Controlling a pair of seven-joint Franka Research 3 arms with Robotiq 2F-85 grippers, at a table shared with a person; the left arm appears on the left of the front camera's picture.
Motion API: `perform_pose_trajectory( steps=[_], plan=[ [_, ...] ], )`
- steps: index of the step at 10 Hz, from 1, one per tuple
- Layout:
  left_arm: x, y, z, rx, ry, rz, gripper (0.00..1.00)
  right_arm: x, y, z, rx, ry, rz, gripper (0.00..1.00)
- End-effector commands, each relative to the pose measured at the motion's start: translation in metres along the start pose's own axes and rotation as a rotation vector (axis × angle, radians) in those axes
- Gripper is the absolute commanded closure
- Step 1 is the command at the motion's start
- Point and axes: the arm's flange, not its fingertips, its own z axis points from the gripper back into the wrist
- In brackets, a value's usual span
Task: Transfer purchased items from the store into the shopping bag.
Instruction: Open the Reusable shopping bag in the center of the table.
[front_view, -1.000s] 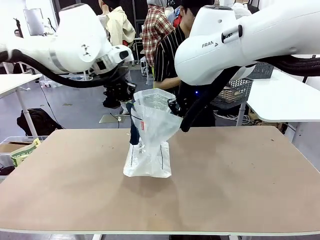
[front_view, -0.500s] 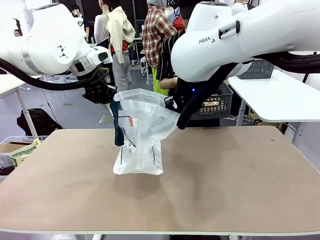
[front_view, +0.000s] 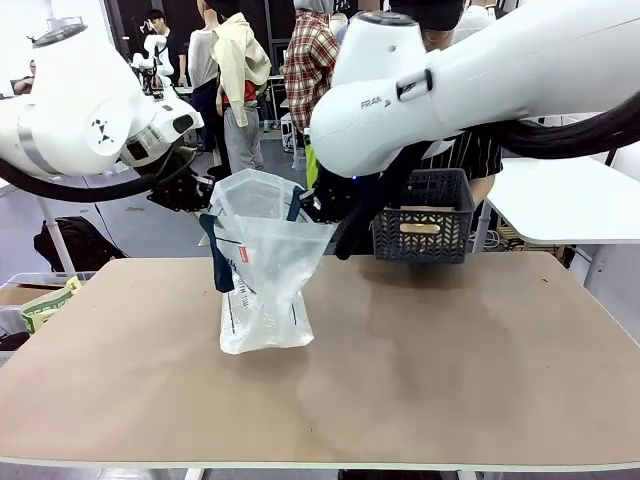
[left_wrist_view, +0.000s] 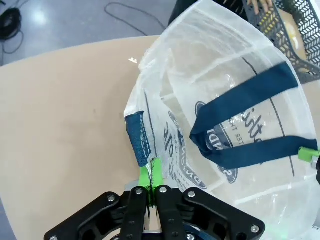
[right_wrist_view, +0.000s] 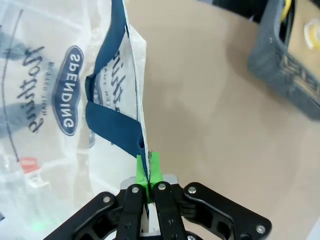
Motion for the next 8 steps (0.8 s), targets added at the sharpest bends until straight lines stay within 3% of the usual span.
perform_pose_trajectory(
  steps=[1, 5, 8],
  plan=[
    [-0.018, 0.011, 0.001, 0.027, -0.014, -0.083, 1.0, 0.016, 0.014, -0.012, -0.032, 0.01, 0.053, 1.0],
    [-0.02, 0.01, -0.011, 0.024, 0.069, -0.133, 1.0, -0.002, 0.016, -0.016, -0.035, 0.079, 0.006, 1.0],
    [-0.019, 0.005, -0.016, 0.003, 0.099, -0.172, 1.0, -0.017, 0.032, 0.001, -0.105, 0.113, -0.01, 1.0]
  ],
)
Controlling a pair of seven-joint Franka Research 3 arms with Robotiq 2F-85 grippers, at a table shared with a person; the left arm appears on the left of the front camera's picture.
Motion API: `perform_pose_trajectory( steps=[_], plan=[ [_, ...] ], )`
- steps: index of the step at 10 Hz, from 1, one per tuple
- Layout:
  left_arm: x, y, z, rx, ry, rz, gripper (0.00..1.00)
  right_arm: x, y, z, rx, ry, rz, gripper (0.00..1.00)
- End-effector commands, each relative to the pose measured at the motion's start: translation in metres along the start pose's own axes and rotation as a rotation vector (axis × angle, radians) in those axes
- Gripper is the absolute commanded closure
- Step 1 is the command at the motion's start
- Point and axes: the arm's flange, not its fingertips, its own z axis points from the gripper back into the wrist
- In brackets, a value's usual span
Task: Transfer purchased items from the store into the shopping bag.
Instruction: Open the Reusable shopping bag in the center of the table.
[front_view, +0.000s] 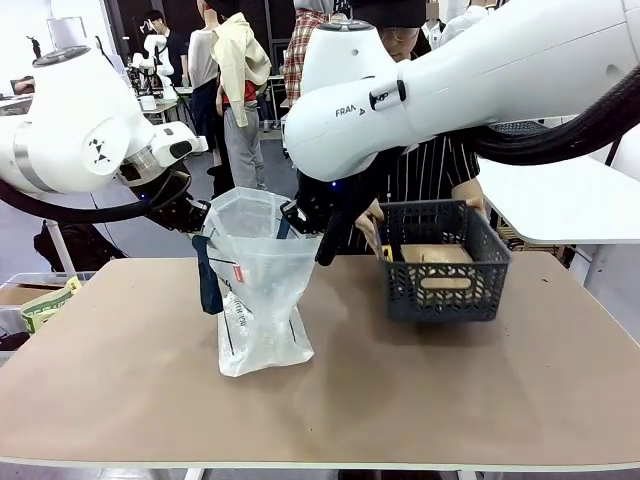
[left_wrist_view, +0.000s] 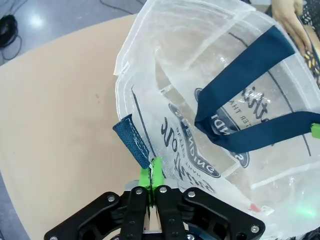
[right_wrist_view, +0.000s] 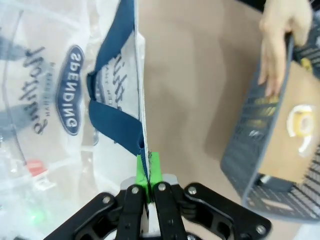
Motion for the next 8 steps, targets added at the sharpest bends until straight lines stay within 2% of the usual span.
perform_pose_trajectory(
  steps=[1, 6, 7, 8],
  plan=[
    [0.004, 0.002, 0.0, -0.016, 0.018, -0.049, 1.0, -0.017, 0.006, 0.009, -0.055, 0.017, -0.027, 1.0],
    [0.005, -0.005, -0.008, -0.039, 0.051, -0.074, 1.0, -0.021, 0.005, -0.002, -0.084, 0.066, -0.091, 1.0],
    [0.004, -0.007, -0.01, -0.033, 0.052, -0.078, 1.0, -0.017, 0.007, 0.008, -0.032, 0.047, -0.036, 1.0],
    [0.0, -0.01, -0.007, -0.014, 0.03, -0.049, 1.0, -0.017, 0.007, 0.008, -0.032, 0.047, -0.036, 1.0]
  ],
)
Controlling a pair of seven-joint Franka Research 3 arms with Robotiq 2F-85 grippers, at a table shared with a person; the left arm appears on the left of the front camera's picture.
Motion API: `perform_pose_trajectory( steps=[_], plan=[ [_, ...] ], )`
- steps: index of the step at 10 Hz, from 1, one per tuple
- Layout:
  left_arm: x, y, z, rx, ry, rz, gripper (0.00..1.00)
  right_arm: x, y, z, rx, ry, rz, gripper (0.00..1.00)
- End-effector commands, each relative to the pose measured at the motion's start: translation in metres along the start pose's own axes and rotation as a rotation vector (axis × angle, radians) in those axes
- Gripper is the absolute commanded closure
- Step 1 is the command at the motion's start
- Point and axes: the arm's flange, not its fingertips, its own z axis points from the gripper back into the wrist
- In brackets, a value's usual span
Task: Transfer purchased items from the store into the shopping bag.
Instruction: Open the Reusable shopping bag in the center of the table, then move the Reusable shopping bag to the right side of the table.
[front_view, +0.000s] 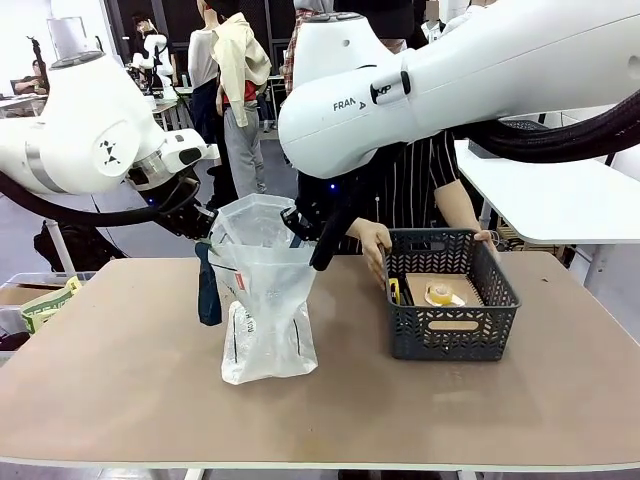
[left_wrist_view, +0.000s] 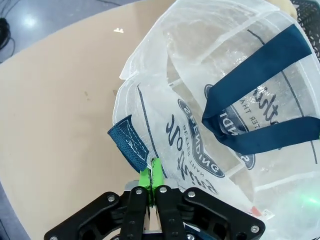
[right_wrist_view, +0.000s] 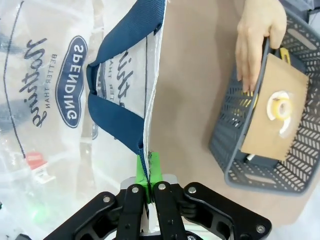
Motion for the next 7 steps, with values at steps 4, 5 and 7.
perform_pose_trajectory(
  steps=[4, 5, 7],
  plan=[
    [0.0, 0.0011, 0.0026, 0.002, -0.007, 0.003, 1.0, -0.0009, 0.0001, 0.0025, 0.004, -0.007, 0.014, 1.0],
    [0.0, 0.0011, 0.0026, 0.002, -0.007, 0.003, 1.0, -0.0009, 0.0001, 0.0025, 0.004, -0.007, 0.014, 1.0],
    [0.0, 0.0011, 0.0026, 0.002, -0.007, 0.003, 1.0, -0.0009, 0.0001, 0.0025, 0.004, -0.007, 0.014, 1.0]
  ],
)
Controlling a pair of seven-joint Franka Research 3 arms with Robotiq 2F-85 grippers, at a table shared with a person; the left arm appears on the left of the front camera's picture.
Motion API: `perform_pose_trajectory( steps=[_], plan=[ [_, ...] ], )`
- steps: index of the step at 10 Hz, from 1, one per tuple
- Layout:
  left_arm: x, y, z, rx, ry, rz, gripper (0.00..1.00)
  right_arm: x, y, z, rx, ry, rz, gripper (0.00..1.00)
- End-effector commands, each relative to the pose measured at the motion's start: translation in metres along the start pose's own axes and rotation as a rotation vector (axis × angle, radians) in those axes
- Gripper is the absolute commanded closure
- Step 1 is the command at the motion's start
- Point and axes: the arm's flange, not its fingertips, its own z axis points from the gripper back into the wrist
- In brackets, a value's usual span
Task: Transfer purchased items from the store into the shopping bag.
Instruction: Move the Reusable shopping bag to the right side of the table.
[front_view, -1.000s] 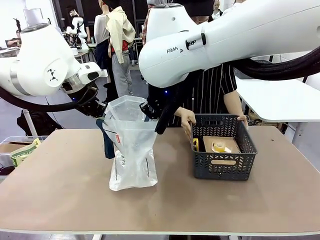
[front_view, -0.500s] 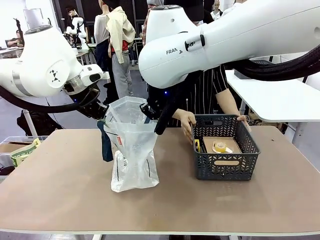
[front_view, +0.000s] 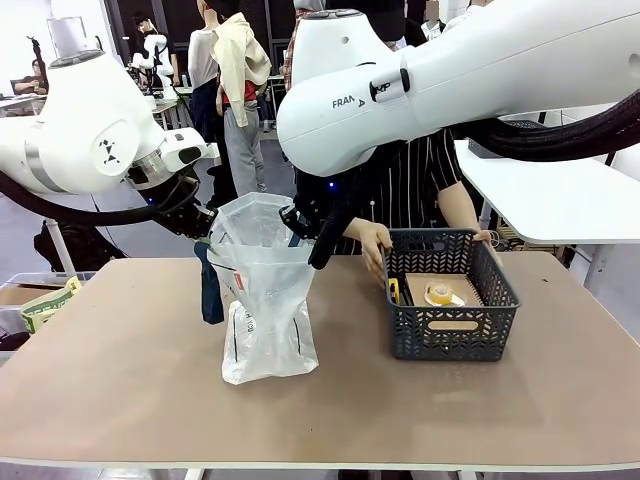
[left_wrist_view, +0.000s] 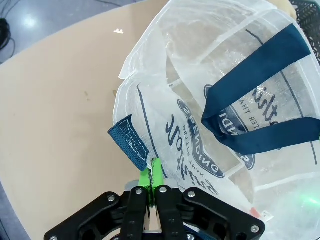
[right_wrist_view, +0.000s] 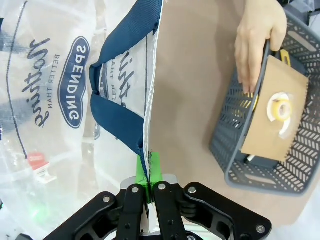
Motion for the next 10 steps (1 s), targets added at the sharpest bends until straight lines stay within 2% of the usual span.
perform_pose_trajectory(
  steps=[1, 10],
  plan=[
    [-0.0003, 0.0012, 0.0013, 0.001, -0.004, 0.003, 1.0, -0.0016, -0.0014, 0.0002, 0.002, -0.002, 0.011, 1.0],
    [-0.0003, 0.0012, 0.0013, 0.001, -0.004, 0.003, 1.0, -0.0016, -0.0014, 0.0002, 0.002, -0.002, 0.011, 1.0]
  ],
)
